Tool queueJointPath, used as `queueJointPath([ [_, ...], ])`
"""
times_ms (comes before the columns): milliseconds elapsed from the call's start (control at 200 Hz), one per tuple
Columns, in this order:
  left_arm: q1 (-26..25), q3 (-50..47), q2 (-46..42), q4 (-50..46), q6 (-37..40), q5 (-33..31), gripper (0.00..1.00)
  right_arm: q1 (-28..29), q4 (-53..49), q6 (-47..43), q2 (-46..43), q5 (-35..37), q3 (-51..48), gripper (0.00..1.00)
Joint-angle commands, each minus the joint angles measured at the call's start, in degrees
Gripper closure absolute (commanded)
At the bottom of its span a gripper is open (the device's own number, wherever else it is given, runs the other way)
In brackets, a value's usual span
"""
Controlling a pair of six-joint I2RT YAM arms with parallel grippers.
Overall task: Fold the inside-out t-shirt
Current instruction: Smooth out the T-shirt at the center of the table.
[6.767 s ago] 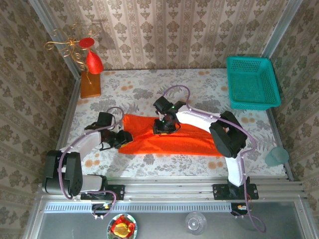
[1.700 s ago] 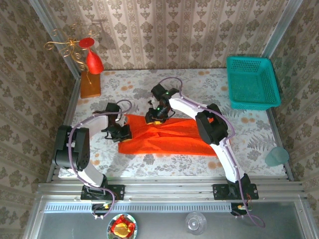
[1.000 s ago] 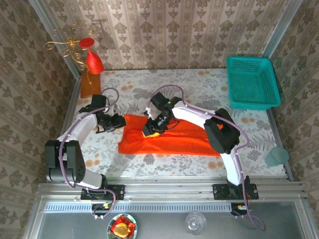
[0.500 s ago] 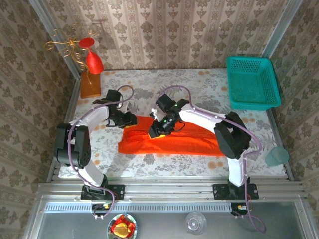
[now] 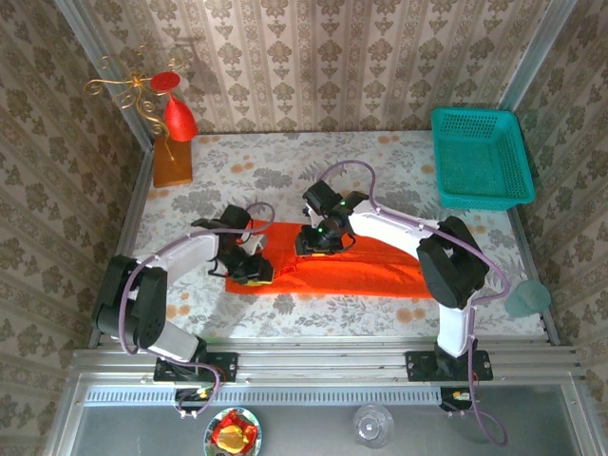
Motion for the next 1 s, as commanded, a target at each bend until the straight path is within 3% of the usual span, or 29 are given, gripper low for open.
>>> queueJointPath([
  [0, 0.2, -1.1, -3.5, -0.1, -3.4, -1.8, 0.68, 0.9, 1.4, 3.1, -0.2, -0.5, 0.2, 0.58],
  [185, 4.2, -3.0, -10.6, 2.6, -9.0, -5.4, 0.67, 2.0, 4.1, 5.6, 2.0, -4.5, 0.0, 0.58],
  [360, 10.1, -8.9, -15.1, 7.2, -12.5, -2.7, 0.65, 2.6, 7.7, 8.0, 5.0, -7.8, -0.3, 0.57],
  [510, 11.1, -11.9, -15.3, 8.5, -13.7, -1.7, 0.63, 2.9, 9.8, 9.4, 6.1, -8.6, -1.6, 0.58],
  [570, 11.2, -13.2, -15.1, 10.0, -14.4, -1.6, 0.63, 3.0, 10.6, 9.9, 6.1, -8.6, -2.4, 0.63],
  [680, 11.2, -15.5, -14.0, 13.9, -15.9, 0.5, 0.63, 3.0, 11.4, 10.4, 5.7, -8.1, -3.6, 0.87],
  [760, 11.1, -16.0, -12.8, 15.3, -16.4, 0.9, 0.64, 3.0, 11.6, 10.4, 5.4, -7.8, -4.0, 0.99],
  [995, 10.8, -15.2, -11.0, 16.4, -16.0, 1.1, 0.71, 3.0, 11.8, 10.5, 5.3, -7.7, -4.3, 1.0],
])
